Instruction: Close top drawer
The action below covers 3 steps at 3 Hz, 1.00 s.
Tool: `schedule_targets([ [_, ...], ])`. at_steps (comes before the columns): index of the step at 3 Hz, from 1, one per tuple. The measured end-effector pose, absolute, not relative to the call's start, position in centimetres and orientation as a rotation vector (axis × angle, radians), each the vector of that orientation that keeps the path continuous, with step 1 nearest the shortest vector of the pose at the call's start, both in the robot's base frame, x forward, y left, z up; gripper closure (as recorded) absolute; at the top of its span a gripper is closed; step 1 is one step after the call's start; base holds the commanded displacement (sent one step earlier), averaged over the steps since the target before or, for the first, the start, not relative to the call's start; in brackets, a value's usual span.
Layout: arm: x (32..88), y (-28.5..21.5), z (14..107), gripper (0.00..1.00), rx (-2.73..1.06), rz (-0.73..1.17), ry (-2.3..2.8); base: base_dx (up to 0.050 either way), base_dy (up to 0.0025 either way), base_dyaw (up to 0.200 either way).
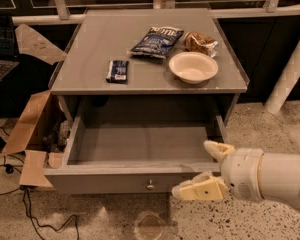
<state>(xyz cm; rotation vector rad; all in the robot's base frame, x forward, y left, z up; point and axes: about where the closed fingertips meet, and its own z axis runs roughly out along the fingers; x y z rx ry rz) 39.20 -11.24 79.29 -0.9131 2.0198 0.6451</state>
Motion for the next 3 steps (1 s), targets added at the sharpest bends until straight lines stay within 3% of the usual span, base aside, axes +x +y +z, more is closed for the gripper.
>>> schedule_targets([
  [3,38.93,-11.23,78.62,0.84,-0.907,0.634,2.031,0.000,0.00000,0.000],
])
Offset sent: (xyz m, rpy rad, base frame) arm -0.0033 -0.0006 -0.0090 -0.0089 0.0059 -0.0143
